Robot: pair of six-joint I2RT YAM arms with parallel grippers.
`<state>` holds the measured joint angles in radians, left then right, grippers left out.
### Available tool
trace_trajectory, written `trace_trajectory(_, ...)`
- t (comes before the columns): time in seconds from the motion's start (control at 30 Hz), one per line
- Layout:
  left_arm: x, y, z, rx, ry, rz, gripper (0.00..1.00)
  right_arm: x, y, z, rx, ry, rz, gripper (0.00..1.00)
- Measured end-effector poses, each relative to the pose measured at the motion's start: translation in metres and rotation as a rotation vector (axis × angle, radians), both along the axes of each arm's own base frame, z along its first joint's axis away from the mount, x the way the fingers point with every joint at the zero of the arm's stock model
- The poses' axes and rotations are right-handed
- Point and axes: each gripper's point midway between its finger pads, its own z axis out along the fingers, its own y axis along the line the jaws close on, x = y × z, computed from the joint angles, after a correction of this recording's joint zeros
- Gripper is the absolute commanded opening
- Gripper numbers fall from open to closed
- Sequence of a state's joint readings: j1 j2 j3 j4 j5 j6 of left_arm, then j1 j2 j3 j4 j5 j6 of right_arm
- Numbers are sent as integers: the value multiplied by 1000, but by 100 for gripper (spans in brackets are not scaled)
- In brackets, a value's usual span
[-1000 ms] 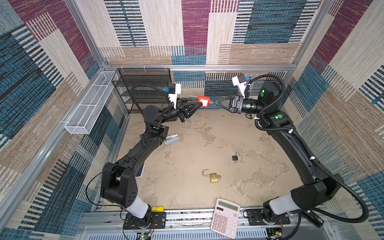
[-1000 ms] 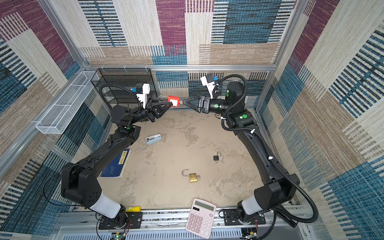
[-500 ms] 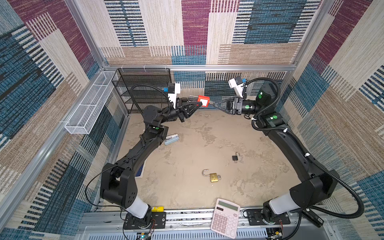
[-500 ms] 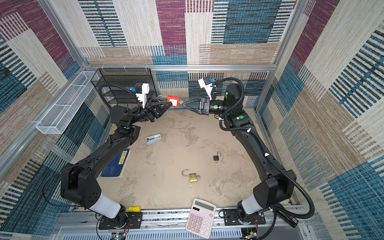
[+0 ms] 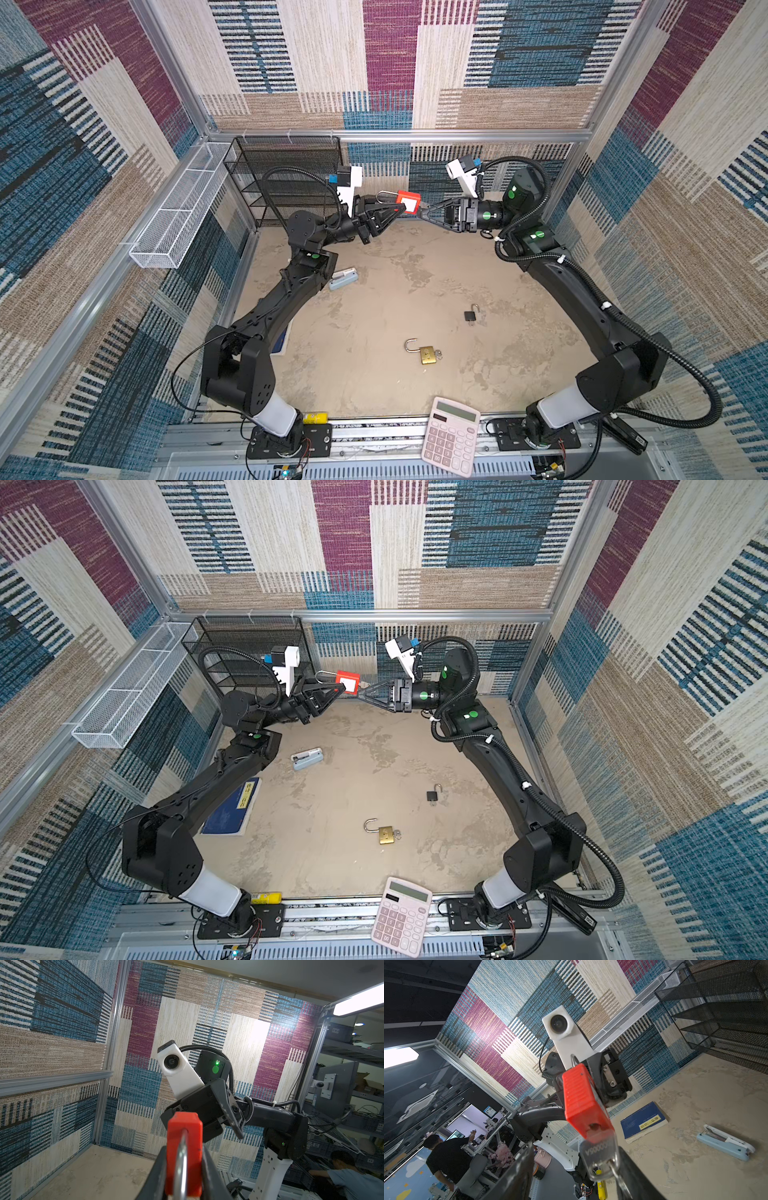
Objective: Lock with the key
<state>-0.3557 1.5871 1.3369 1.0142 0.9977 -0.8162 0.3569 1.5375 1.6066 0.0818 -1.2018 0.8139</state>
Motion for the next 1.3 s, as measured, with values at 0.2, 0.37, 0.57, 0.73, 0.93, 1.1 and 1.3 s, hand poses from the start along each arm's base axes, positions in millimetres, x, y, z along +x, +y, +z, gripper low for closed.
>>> trace_trajectory(0.2, -1, 0, 1, -1, -3, 0, 0, -1, -1, 3, 4, -9, -8, 51)
trace_trajectory(0.37, -3, 1, 3, -3, -7, 0, 0, 2, -1, 4, 7, -10, -21, 45)
trace_trajectory(0.57, -7, 3, 7, -6, -17, 0, 0, 10, 1, 6, 11, -4, -34, 39)
trace_trajectory(0.73, -7, 3, 6, -4, -13, -1, 0, 11, 2, 9, 14, -3, -33, 38)
trace_trajectory(0.93, -7, 2, 4, -2, -6, 0, 0, 11, 2, 9, 14, 11, -32, 32)
trace_trajectory(1.1, -7, 2, 5, -1, -8, -2, 0, 10, 1, 11, 16, 5, -35, 24)
trace_trajectory(1.3, -8, 2, 6, -2, -10, -3, 0, 10, 0, 13, 18, -10, -42, 21)
